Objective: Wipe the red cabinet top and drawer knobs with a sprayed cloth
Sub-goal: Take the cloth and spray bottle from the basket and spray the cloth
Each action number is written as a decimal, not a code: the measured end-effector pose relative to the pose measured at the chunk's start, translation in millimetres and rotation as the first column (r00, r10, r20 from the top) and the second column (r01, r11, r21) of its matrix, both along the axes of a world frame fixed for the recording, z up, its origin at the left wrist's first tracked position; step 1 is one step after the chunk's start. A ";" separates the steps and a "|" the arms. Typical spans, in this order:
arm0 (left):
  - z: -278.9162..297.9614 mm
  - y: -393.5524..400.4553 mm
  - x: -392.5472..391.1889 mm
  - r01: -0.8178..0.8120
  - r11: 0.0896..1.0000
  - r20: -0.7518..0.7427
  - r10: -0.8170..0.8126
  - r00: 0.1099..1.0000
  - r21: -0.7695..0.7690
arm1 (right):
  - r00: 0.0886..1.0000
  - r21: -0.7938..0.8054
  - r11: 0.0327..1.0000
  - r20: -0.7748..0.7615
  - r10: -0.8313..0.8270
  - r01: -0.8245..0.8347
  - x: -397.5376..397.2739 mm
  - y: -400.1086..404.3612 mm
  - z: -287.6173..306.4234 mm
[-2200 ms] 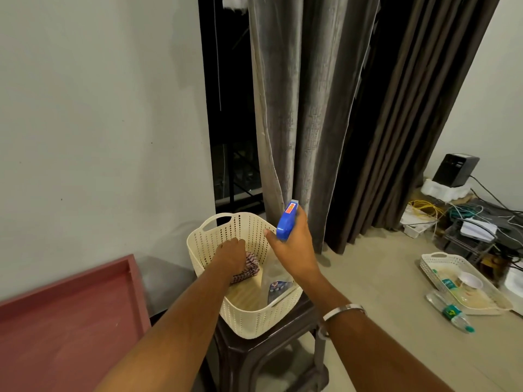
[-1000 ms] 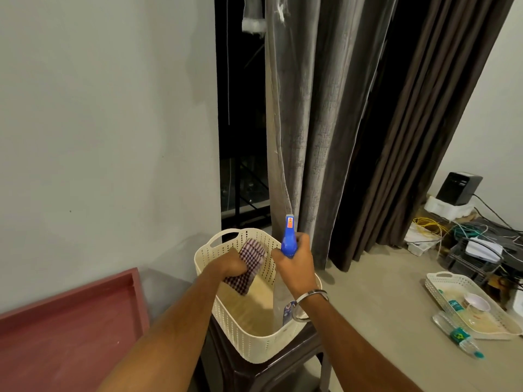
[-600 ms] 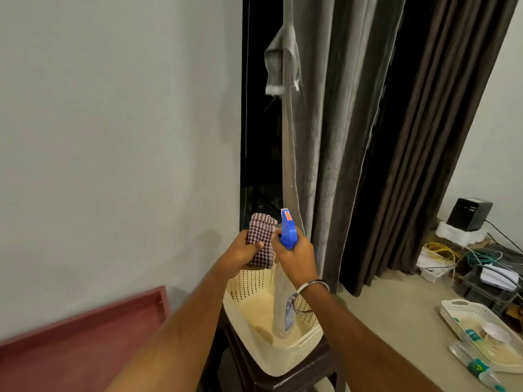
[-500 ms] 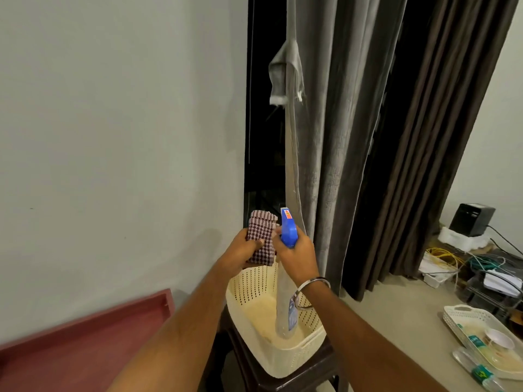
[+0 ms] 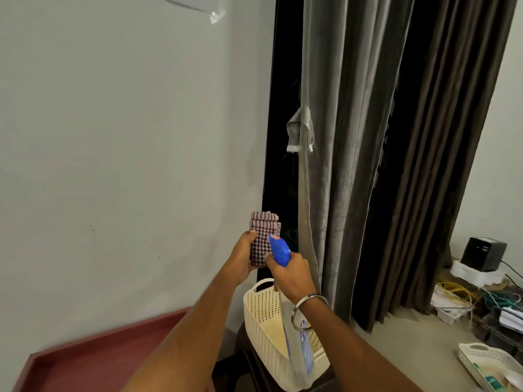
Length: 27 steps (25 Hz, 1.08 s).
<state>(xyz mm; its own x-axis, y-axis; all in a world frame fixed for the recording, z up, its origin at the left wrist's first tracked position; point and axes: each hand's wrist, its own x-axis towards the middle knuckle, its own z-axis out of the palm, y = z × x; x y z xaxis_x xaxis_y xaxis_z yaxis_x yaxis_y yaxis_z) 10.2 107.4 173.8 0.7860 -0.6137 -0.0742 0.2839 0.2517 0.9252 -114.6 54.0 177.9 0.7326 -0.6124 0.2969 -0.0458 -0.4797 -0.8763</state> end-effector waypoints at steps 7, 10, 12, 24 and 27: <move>13.2 27.5 -13.2 0.004 0.999 0.029 -0.003 1.000 -0.048 | 0.999 0.009 0.999 0.021 -0.048 0.047 -9.7 23.5 10.9; 19.3 35.8 -16.6 0.002 0.997 0.003 -0.001 1.000 -0.077 | 0.997 0.022 0.998 0.034 -0.066 0.066 -16.9 23.3 20.2; 22.5 39.4 -18.6 -0.009 0.997 -0.005 0.009 1.000 -0.079 | 0.999 -0.008 0.998 0.004 -0.054 0.054 -21.0 24.9 23.9; 33.9 48.0 -30.1 -0.048 0.997 0.038 0.050 0.998 -0.063 | 0.998 0.003 1.000 -0.061 0.019 -0.019 -26.8 52.9 5.7; 35.8 50.7 -30.6 -0.042 0.996 0.033 0.045 0.998 -0.076 | 0.999 -0.010 1.000 -0.043 -0.019 0.018 -30.2 48.9 7.0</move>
